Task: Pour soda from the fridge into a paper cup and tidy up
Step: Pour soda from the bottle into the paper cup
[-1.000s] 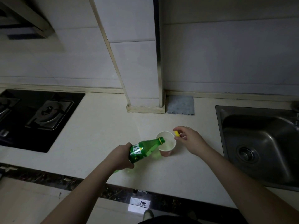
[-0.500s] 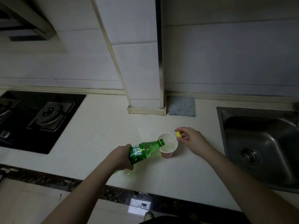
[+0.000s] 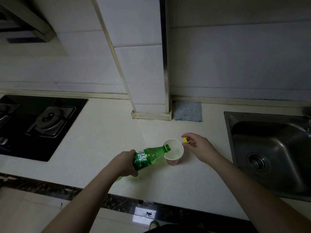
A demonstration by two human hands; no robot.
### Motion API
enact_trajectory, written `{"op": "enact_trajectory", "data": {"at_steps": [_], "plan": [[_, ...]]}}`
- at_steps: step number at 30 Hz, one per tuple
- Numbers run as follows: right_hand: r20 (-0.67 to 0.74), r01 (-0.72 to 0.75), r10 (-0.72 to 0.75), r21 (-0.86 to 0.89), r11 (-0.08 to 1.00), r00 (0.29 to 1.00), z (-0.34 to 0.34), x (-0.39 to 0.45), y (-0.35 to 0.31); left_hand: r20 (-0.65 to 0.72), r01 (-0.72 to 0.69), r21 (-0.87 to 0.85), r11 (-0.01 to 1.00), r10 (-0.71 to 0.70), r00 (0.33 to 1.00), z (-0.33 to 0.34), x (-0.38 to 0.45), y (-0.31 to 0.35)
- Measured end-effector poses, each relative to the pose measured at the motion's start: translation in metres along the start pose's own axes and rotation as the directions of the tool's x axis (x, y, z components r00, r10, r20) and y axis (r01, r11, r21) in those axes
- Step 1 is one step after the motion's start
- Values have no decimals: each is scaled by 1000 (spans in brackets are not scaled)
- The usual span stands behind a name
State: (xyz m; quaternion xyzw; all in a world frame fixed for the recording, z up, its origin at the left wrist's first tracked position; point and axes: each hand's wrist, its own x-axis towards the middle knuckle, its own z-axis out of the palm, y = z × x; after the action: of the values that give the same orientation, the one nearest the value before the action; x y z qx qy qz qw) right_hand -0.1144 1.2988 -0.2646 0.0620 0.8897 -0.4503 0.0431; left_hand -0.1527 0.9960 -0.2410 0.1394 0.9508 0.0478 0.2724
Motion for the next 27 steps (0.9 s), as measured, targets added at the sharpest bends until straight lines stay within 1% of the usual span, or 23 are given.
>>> {"op": "enact_trajectory", "data": {"at_steps": [12, 21, 27], "plan": [[21, -17, 17, 25, 1000, 1000, 8, -2, 3, -6, 15, 26, 1000, -15, 1000, -4, 0, 1], [-13, -25, 26, 65, 998, 1000, 7, -4, 4, 1, 18, 33, 999, -18, 1000, -4, 0, 2], [-10, -26, 27, 63, 998, 1000, 7, -5, 6, -5, 22, 40, 999, -22, 1000, -5, 0, 2]]}}
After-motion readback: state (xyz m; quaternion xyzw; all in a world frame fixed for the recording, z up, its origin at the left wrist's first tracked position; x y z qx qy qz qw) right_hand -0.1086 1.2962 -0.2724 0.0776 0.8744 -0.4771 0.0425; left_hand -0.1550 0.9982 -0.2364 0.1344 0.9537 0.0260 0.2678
